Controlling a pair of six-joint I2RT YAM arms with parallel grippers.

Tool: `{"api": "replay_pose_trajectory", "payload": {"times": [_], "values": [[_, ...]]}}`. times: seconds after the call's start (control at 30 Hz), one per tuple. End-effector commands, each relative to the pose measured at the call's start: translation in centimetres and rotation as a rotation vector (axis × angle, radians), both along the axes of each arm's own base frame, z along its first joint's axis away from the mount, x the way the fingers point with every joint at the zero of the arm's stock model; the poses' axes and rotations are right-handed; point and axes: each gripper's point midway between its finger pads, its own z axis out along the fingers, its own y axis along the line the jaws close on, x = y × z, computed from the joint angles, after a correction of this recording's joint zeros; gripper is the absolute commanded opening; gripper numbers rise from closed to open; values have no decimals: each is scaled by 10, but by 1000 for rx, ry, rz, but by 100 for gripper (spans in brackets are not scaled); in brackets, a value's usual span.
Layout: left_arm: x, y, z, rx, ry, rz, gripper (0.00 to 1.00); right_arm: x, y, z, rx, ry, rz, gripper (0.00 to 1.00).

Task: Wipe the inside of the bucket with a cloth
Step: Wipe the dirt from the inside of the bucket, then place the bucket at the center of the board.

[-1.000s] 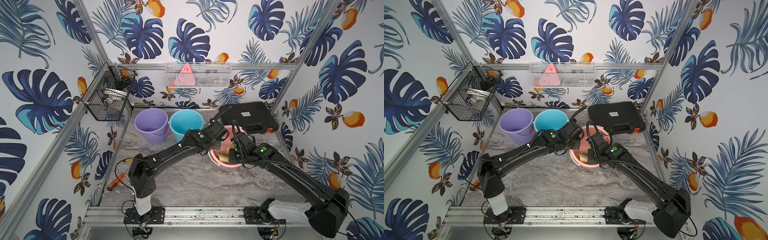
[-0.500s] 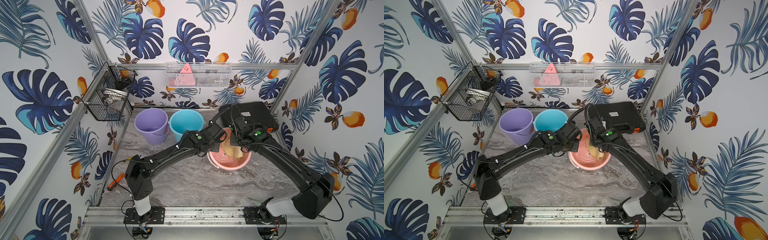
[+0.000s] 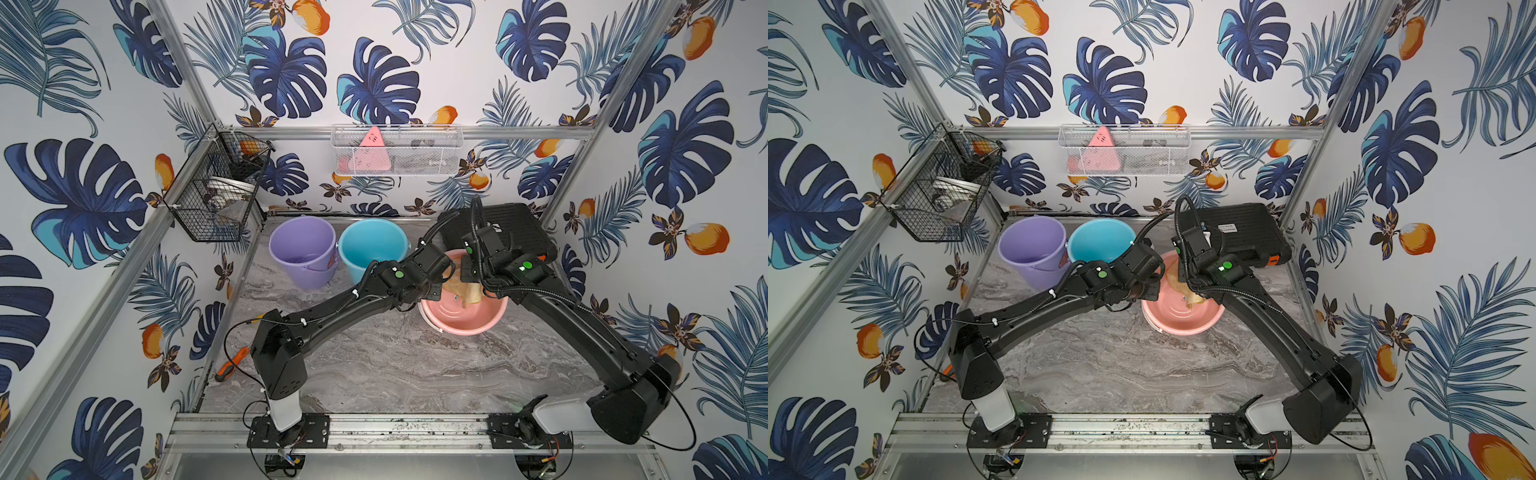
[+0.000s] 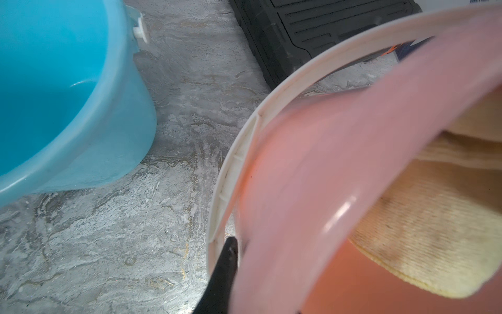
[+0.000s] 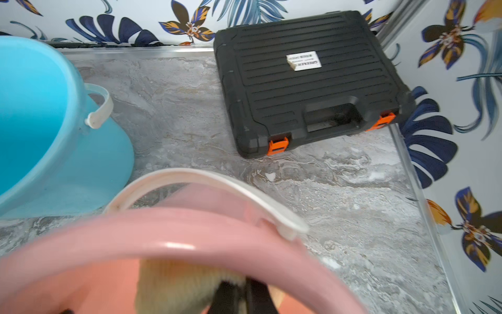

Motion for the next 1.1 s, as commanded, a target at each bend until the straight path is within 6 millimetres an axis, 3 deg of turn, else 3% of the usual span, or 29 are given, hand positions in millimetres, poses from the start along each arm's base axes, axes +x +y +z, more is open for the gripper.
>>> {"api": "replay_pose_trajectory", "payload": {"times": [0.0, 0.13, 0.43, 0.63, 0.87, 1.07], "values": [[5, 4, 1, 34, -10, 18, 0, -17, -26, 4, -48, -22, -71, 0], [12, 0, 7, 16, -22, 25, 0, -39, -42, 4, -24, -22, -103, 0], [24, 0, 19, -21, -26, 44, 0, -89, -59, -31, 83, 103, -169, 0], [41, 10, 20, -69, -7, 78, 0, -121, -75, -31, 223, 43, -209, 0], [49, 7, 16, -79, 14, 61, 0, -157, -129, -8, 246, -118, -385, 0], [50, 4, -3, -35, 72, 63, 0, -193, -179, 54, 392, -446, -492, 0]]}}
